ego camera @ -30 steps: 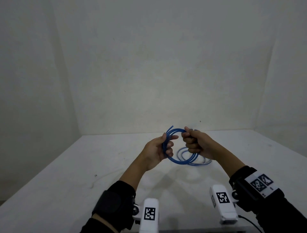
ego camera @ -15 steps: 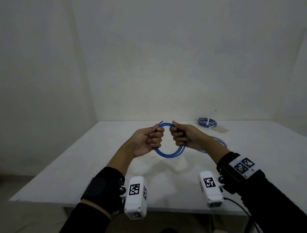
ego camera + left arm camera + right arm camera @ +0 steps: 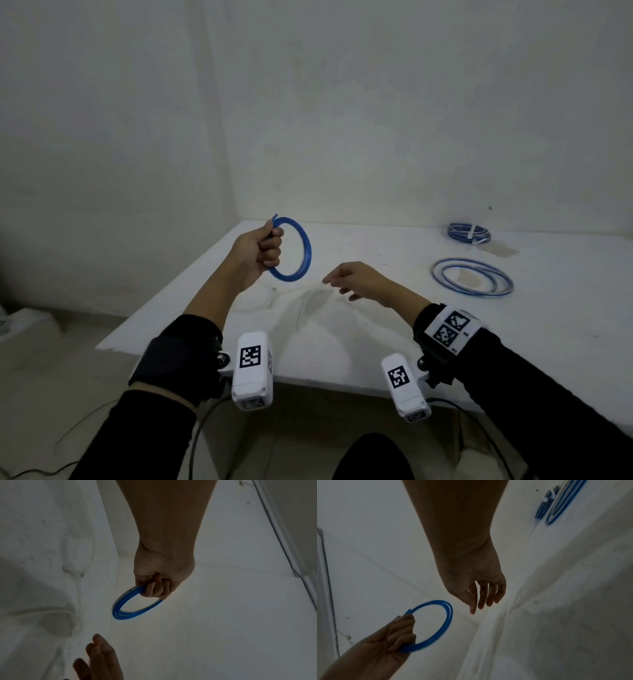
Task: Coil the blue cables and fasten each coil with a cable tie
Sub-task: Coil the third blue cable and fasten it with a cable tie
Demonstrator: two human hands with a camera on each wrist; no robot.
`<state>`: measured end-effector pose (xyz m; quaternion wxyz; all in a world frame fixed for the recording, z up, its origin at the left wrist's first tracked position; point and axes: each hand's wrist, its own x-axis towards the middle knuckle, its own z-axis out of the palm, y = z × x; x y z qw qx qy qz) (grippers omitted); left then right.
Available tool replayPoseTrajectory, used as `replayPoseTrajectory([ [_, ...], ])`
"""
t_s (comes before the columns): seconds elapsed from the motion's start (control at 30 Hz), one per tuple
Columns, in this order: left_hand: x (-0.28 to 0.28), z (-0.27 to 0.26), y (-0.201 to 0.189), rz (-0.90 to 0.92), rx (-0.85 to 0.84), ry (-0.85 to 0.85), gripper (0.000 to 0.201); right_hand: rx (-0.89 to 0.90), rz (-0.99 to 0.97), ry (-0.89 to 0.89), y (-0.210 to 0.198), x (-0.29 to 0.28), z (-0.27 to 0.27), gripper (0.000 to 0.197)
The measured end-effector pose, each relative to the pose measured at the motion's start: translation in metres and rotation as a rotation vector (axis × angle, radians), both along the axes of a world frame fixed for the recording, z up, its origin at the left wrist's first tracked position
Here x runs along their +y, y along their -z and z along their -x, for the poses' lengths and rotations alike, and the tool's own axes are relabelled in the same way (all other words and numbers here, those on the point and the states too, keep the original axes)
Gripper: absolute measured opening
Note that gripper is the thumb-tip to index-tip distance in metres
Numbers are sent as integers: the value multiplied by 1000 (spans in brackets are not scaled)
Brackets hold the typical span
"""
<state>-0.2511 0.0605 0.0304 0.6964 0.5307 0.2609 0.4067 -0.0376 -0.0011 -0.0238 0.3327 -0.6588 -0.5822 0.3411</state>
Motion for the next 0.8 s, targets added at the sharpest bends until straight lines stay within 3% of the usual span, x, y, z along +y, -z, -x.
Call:
replayPoseTrajectory([
  [0.23, 1, 11, 10, -11, 67, -47, 36, -497, -62, -145, 29, 33, 25, 32],
  [0.37, 1, 11, 17, -23, 123, -20, 36, -696, -2, -85, 42, 47, 27, 32],
  [0.6, 1, 1, 24, -21, 117, 49, 35, -602, -77, -11, 43, 36, 8, 17],
  [0.7, 3, -8, 27, -29, 102, 77, 34, -484, -91, -5, 36, 25, -14, 13],
  [0.8, 3, -23, 28, -62, 94, 80, 33, -346, -193, 179, 23, 8, -40, 12],
])
